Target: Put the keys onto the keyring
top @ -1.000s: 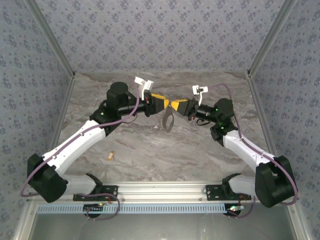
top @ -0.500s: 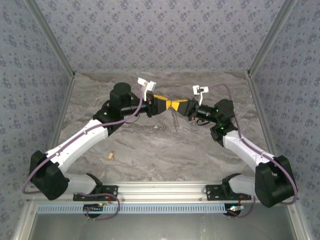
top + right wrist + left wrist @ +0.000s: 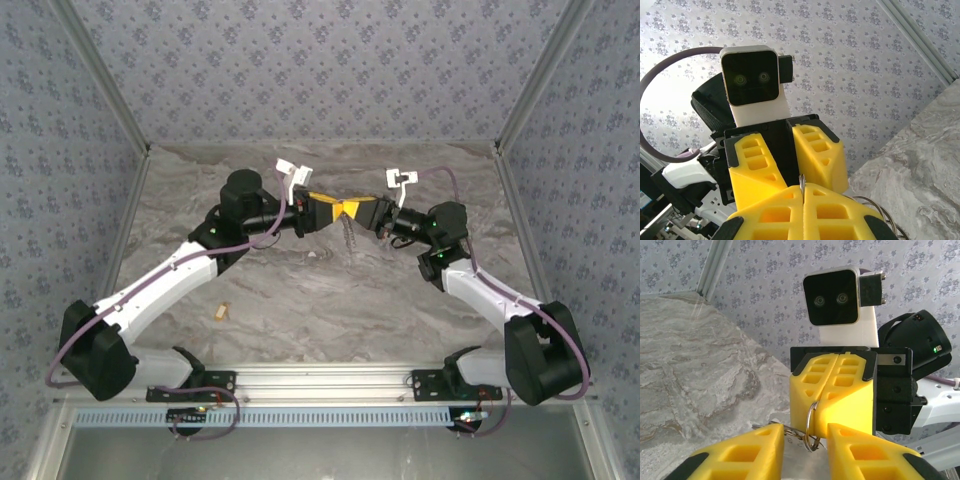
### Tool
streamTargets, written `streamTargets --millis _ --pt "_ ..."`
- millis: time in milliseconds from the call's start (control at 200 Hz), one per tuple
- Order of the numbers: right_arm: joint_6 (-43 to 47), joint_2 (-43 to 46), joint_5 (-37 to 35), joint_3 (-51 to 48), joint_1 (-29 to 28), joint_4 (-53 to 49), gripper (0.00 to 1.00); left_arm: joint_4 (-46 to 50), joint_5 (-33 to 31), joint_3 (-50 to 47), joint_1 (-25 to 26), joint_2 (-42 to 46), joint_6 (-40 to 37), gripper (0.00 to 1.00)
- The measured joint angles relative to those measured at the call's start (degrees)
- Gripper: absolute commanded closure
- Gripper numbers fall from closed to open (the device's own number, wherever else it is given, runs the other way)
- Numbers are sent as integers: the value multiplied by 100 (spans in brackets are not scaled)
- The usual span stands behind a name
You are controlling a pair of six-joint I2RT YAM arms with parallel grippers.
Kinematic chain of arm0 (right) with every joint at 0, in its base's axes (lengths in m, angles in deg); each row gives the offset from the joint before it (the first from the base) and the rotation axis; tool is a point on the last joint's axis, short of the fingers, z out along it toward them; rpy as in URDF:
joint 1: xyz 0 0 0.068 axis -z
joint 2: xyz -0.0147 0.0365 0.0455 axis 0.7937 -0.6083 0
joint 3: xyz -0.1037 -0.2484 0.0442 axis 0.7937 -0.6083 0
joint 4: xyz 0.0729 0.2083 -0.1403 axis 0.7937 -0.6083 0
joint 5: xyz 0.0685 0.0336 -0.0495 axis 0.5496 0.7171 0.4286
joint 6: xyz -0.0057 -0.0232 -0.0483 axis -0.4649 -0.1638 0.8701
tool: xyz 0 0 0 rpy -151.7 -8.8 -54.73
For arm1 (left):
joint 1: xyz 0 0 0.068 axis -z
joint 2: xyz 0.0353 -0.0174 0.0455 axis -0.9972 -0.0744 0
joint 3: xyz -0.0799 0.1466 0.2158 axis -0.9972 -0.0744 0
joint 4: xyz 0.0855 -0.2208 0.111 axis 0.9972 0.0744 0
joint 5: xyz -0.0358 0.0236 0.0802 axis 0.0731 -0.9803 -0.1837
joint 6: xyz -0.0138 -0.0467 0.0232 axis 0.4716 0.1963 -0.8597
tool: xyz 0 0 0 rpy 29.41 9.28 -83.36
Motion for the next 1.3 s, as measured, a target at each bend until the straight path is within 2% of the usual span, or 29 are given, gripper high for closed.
streamTargets --millis 220,300,410,490,575,625,774,864,1079,1299 --pt "-37 0 -96 0 -48 76 100 -245 107 -26 0 4 122 90" --pt "-37 0 -155 0 -59 98 100 -286 105 -35 -2 11 188 100" --pt "-37 0 -192 0 -66 114 100 -299 94 -39 -7 42 199 100" --pt "-44 2 -195 0 -59 114 73 -291 76 -61 -4 72 177 100" --pt "-179 44 -203 -96 101 105 57 -251 13 -131 11 166 55 100" --pt "-289 122 -219 -199 313 122 52 -177 -37 -170 11 249 -35 100" --pt "-660 686 -391 -592 1255 15 50 96 -175 -212 9 494 -422 100" --pt "-693 1119 -459 -680 1458 -341 49 179 -223 -256 9 614 -647 100" --pt "20 2251 -654 -686 1340 -1895 47 138 -483 -708 9 988 -1147 100" --pt "872 2865 -1172 -850 721 -3501 46 48 -1224 -1172 11 1399 -1434 100"
